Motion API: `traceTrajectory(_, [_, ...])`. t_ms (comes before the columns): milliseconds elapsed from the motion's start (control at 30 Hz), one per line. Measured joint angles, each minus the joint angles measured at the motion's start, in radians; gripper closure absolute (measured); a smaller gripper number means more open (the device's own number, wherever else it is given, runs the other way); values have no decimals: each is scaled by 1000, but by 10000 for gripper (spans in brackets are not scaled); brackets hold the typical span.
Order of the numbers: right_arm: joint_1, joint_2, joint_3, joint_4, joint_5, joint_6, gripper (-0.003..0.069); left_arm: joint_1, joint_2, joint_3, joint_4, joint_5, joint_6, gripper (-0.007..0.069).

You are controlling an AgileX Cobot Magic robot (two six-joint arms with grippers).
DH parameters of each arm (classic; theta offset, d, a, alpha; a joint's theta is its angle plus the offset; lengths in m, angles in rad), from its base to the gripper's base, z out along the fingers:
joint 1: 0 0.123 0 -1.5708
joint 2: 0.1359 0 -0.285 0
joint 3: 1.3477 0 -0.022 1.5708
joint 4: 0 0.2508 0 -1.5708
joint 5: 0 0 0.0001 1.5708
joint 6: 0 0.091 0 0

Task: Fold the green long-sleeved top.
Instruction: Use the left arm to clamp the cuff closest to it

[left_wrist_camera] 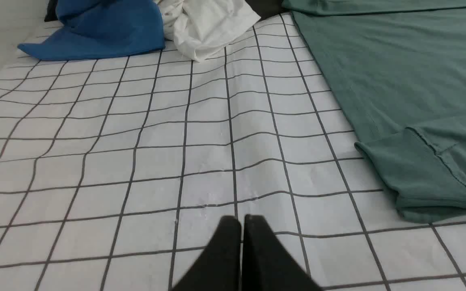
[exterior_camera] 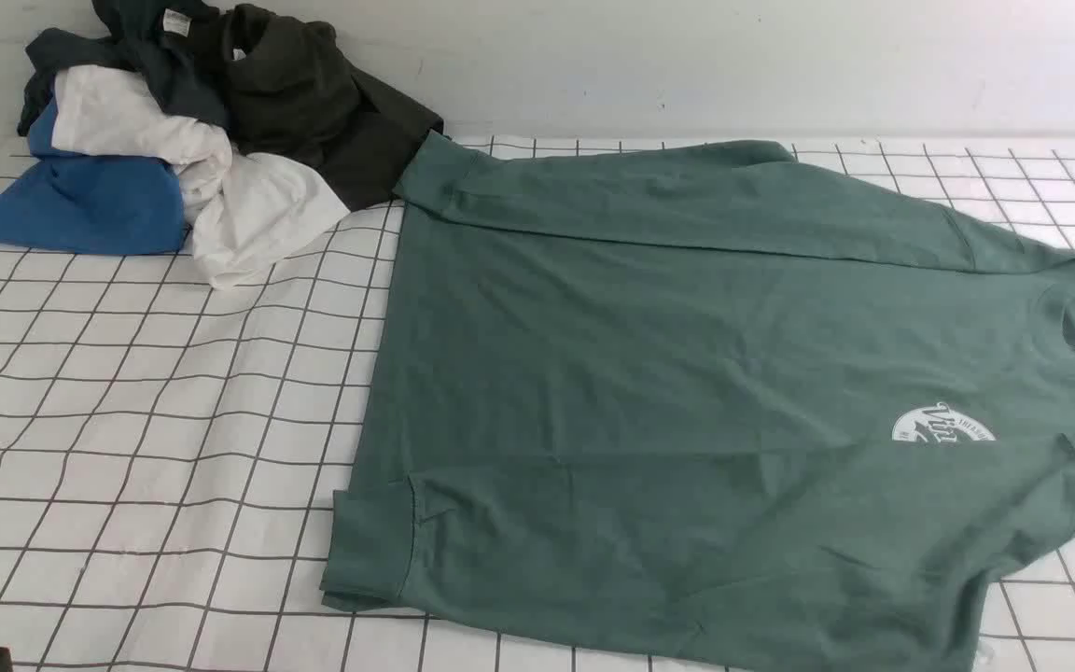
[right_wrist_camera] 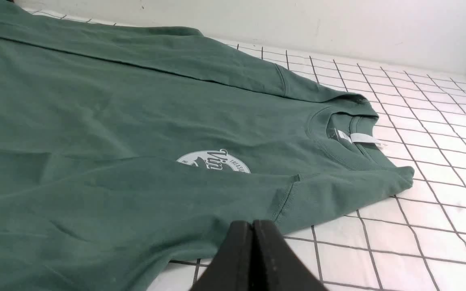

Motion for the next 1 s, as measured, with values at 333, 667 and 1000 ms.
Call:
traceTrajectory(333, [0, 0, 0, 0, 0, 0, 673, 0, 0, 0, 0, 0, 0, 631])
traceTrajectory(667, [0, 0, 0, 0, 0, 0, 673, 0, 0, 0, 3, 0, 1, 631])
traceTrajectory(1000, [0, 0, 3, -41, -46, -11, 673, 0, 0, 3, 29, -211, 7, 631])
